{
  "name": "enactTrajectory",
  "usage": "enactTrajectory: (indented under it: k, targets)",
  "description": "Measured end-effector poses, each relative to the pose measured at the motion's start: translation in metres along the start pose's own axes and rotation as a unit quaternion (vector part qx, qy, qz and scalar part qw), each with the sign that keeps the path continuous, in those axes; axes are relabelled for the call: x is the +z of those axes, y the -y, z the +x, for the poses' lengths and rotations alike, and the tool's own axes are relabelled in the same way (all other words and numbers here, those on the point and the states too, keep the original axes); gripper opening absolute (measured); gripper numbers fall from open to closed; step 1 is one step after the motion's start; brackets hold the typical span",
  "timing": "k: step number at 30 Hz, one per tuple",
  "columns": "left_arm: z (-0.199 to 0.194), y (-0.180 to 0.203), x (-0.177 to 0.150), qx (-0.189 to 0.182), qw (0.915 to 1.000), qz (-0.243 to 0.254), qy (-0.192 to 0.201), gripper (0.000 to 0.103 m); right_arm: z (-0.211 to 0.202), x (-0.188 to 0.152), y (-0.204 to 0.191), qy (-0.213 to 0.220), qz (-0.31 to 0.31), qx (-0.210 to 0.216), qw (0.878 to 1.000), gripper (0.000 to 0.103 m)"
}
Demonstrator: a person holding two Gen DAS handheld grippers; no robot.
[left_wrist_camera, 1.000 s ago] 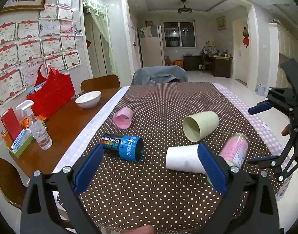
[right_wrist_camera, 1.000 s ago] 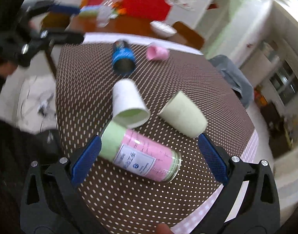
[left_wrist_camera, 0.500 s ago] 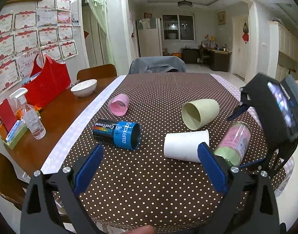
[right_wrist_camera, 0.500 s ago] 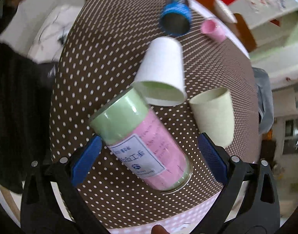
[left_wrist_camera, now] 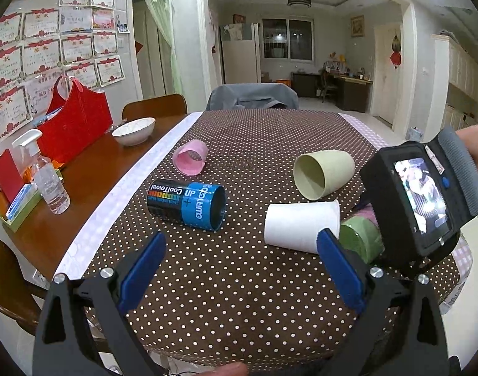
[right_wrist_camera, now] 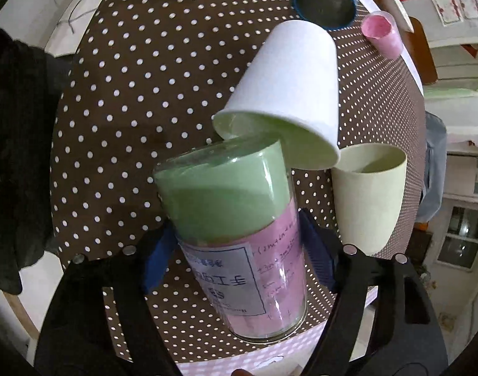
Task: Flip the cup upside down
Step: 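Lift the canister with the right tool and rotate it green lid up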
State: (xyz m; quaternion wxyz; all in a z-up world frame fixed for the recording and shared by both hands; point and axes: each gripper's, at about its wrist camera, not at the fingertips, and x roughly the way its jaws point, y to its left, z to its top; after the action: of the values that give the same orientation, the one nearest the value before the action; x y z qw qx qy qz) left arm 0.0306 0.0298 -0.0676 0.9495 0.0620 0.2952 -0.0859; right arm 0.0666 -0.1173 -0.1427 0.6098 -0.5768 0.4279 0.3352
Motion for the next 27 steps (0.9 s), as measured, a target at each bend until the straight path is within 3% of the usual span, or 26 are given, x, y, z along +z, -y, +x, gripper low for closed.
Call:
enactTrajectory:
  k: [7, 13, 18, 22, 27]
  targets:
    - [-0.002, 0.005, 0.004, 0.000, 1.0000, 0.002, 0.003, 0.095, -0.019, -0.021, 0.016, 0.045, 0.082, -0.002, 0.996, 0.072]
    - [-0.008, 0.014, 0.010, -0.004, 0.9999, 0.009, 0.011, 0.095, -0.040, -0.050, 0.041, 0.101, 0.176, -0.007, 0.979, 0.072]
    - [-0.013, 0.023, 0.016, -0.007, 0.9997, 0.018, 0.017, 0.095, -0.060, -0.074, 0.055, 0.155, 0.248, -0.006, 0.956, 0.071]
    - [-0.017, 0.031, 0.021, -0.011, 0.9994, 0.025, 0.023, 0.095, -0.080, -0.093, 0.058, 0.205, 0.302, 0.000, 0.931, 0.071]
    - [-0.022, 0.038, 0.026, -0.015, 0.9989, 0.032, 0.031, 0.095, -0.103, -0.110, 0.063, 0.276, 0.363, 0.015, 0.890, 0.071]
